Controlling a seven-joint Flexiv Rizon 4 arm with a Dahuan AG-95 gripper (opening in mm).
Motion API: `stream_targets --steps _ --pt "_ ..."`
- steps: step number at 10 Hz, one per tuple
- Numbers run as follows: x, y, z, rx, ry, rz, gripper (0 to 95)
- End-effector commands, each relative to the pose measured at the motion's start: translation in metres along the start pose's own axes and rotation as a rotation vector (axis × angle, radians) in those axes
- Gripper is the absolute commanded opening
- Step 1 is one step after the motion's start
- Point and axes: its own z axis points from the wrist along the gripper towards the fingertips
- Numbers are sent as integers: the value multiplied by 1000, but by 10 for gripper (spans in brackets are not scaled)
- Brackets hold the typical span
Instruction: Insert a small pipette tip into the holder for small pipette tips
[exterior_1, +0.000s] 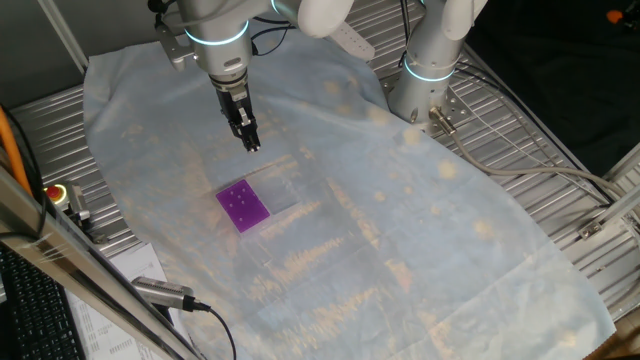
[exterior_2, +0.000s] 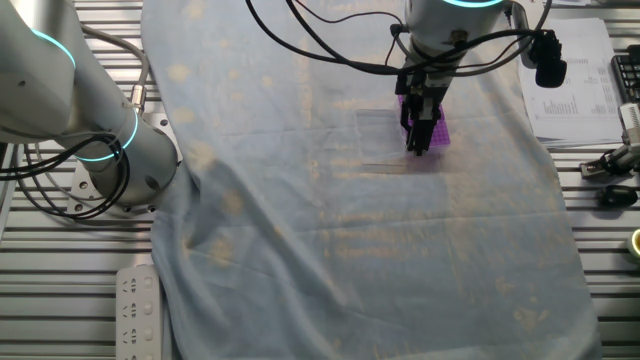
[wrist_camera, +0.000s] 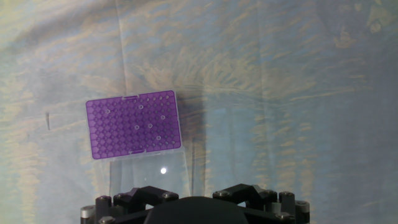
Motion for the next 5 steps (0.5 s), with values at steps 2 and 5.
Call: stream_targets --steps 2,5 --pt "1 1 -2 -20 -19 5 0" --pt "1 2 -3 -15 -19 5 0"
